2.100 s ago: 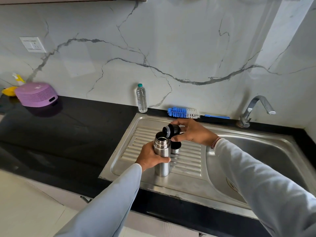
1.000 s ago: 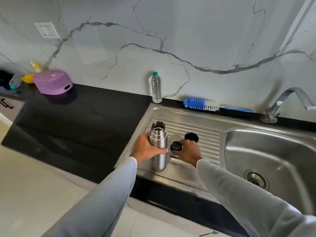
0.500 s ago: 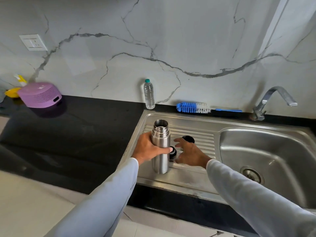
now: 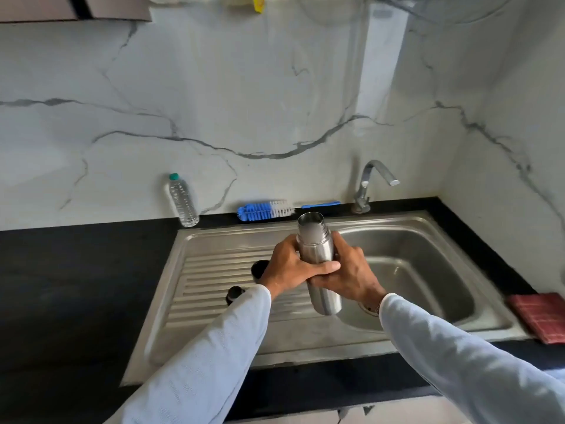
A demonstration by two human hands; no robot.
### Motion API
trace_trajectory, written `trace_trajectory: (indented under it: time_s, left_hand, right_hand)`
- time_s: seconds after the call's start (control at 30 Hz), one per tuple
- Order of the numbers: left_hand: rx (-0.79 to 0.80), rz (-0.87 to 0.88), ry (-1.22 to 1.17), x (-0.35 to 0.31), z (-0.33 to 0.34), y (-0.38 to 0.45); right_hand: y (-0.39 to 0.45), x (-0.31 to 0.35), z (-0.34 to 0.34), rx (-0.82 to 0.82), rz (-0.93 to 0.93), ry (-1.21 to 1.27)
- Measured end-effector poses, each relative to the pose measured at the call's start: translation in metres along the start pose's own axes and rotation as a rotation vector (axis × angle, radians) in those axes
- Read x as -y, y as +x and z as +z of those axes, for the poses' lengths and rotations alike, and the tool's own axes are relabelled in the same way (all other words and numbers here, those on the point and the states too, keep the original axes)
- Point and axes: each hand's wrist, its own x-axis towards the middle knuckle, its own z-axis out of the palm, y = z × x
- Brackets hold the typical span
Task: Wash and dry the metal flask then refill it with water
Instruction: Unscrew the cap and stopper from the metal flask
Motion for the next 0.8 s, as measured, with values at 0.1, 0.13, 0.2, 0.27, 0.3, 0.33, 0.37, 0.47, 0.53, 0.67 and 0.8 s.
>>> trace_trajectory:
  time_s: [0.1,0.13,0.2,0.27,0.3,0.33,0.37,0.47,0.53,0.67,0.8]
  left_hand:
    - [0.243,0.043,0.189,-0.01,0.018,0.015]
    - [0.295,0.053,0.281,-0.01,0.022,0.02]
    - [0.347,0.042,0.479,-0.008,0.035,0.03]
    - [0.36,0.005,0.641,-0.001,0.051,0.039]
    - [0.358,-0.007,0.71,0.001,0.062,0.045]
    - [0.353,-0.023,0.765,0.003,0.068,0.048]
    - [0.352,-0.034,0.804,0.002,0.083,0.055]
    - [0.34,-0.064,0.887,0.005,0.099,0.065]
    - [0.335,-0.083,0.925,0.007,0.111,0.072]
    - [0.34,-0.102,0.98,0.009,0.126,0.078]
    - [0.359,-0.124,1.016,0.012,0.134,0.079]
  right_hand:
    - [-0.008,-0.033,-0.034,-0.026,0.066,-0.042]
    - [-0.009,-0.042,-0.044,-0.035,0.094,-0.083]
    - [-0.011,-0.062,-0.067,-0.021,0.153,-0.212]
    - [-0.012,-0.082,-0.089,0.026,0.213,-0.365]
    - [-0.013,-0.093,-0.101,0.06,0.235,-0.443]
    - [-0.013,-0.103,-0.109,0.092,0.243,-0.513]
    - [-0.016,-0.118,-0.124,0.119,0.253,-0.576]
    - [-0.021,-0.141,-0.142,0.179,0.233,-0.707]
    - [-0.023,-0.157,-0.153,0.222,0.237,-0.748]
    - [-0.023,-0.179,-0.165,0.321,0.229,-0.858]
    - [-0.021,-0.194,-0.167,0.419,0.252,-0.937]
